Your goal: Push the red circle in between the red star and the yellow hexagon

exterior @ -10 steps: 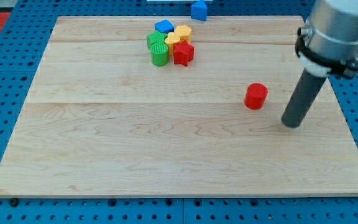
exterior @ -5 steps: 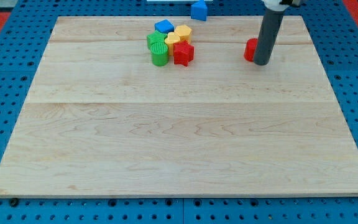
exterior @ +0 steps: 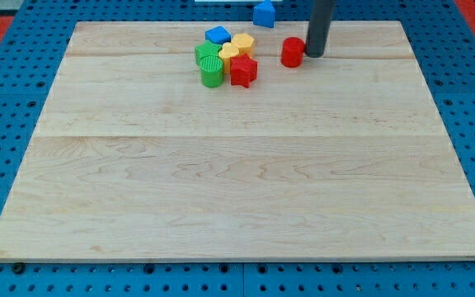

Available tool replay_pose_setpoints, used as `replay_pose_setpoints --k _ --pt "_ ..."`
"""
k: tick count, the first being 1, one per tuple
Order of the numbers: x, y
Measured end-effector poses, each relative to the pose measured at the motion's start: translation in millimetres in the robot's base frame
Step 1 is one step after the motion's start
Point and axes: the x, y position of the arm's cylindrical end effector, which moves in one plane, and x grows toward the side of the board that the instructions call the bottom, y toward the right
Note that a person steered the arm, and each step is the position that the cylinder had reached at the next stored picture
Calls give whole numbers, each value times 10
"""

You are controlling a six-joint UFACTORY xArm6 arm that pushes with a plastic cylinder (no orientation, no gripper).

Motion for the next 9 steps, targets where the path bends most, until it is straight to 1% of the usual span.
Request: replay_pose_setpoints --k 1,2,4,5,6,7,9 --pt "-235 -92" --pt "-6 -371" --pt "181 -44" --pt "358 -44" --pt "391 -268" --pt "325 -583" --pt "318 -802"
